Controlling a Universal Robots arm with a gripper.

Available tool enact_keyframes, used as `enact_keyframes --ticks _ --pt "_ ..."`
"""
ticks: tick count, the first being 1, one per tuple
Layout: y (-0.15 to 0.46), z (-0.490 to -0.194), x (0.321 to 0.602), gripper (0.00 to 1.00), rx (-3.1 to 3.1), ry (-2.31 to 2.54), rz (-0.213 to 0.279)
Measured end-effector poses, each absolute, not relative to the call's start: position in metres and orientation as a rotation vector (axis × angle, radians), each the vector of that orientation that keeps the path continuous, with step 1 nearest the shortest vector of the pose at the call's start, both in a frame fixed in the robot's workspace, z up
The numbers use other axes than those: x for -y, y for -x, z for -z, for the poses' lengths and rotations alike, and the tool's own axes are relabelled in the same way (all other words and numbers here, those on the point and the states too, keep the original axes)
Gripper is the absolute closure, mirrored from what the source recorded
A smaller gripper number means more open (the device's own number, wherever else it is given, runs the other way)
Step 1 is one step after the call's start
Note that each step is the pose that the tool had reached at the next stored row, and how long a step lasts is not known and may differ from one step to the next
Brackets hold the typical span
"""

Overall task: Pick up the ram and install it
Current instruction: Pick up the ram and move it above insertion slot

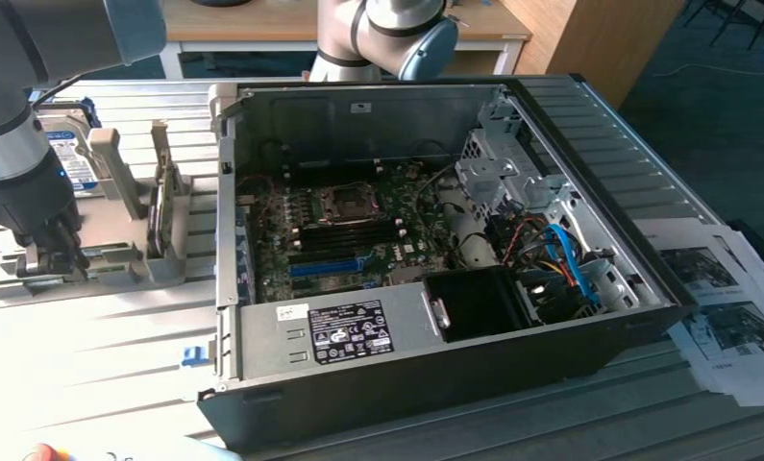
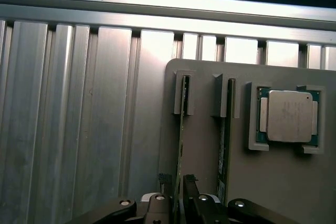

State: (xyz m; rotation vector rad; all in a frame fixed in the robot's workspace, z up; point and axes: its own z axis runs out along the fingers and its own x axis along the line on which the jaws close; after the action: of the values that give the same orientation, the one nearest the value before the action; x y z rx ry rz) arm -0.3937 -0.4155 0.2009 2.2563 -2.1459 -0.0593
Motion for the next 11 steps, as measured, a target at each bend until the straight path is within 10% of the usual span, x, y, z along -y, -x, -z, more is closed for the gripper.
enact_keyframes --ticks 11 --pt "0.3937 -0.2009 0.4155 0.77 2.146 -2.256 0.059"
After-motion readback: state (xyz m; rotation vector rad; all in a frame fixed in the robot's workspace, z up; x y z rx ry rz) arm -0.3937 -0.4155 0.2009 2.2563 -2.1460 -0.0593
